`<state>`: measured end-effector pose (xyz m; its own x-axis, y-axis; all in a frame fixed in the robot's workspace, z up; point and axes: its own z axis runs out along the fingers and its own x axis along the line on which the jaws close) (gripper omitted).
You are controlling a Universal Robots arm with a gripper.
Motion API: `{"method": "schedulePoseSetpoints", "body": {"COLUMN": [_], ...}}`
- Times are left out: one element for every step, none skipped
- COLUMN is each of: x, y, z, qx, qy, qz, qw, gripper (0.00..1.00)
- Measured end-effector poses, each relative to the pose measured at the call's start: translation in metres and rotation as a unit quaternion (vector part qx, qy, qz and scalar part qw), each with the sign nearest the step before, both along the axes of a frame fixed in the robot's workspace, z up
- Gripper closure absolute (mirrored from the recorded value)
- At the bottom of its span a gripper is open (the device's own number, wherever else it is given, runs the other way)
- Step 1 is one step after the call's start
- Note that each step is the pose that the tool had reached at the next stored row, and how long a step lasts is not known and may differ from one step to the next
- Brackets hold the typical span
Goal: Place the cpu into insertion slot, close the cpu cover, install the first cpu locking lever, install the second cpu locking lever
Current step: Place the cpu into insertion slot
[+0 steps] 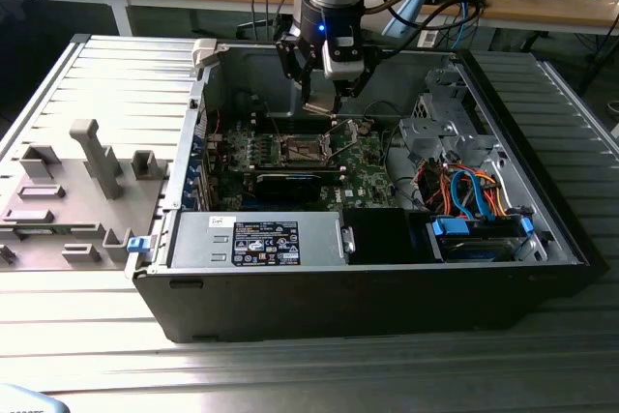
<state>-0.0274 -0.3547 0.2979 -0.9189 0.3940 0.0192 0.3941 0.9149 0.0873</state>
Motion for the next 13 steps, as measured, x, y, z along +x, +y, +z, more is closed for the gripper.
{"method": "schedulePoseSetpoints", "body": {"x": [0.0000,0.0000,0.0000,0.0000,0.0000,0.0000,0.0000,0.0000,0.0000,0.0000,0.0000,0.0000,0.0000], "y": [0.0000,0.0000,0.0000,0.0000,0.0000,0.0000,0.0000,0.0000,0.0000,0.0000,0.0000,0.0000,0.0000], "z": [0.0000,0.0000,0.0000,0.0000,0.0000,0.0000,0.0000,0.0000,0.0000,0.0000,0.0000,0.0000,0.0000], "qx": [0.0000,0.0000,0.0000,0.0000,0.0000,0.0000,0.0000,0.0000,0.0000,0.0000,0.0000,0.0000,0.0000], "qy": [0.0000,0.0000,0.0000,0.0000,0.0000,0.0000,0.0000,0.0000,0.0000,0.0000,0.0000,0.0000,0.0000], "qz": [-0.001,-0.001,-0.002,-0.002,-0.003,-0.003,-0.004,-0.004,-0.005,-0.005,-0.006,-0.006,-0.007], "qw": [1.00000,1.00000,1.00000,1.00000,1.00000,0.99999,0.99999,0.99999,0.99999,0.99999,0.99998,0.99998,0.99998], "gripper": [0.45,0.45,0.45,0.45,0.45,0.45,0.45,0.45,0.45,0.45,0.45,0.45,0.45]}}
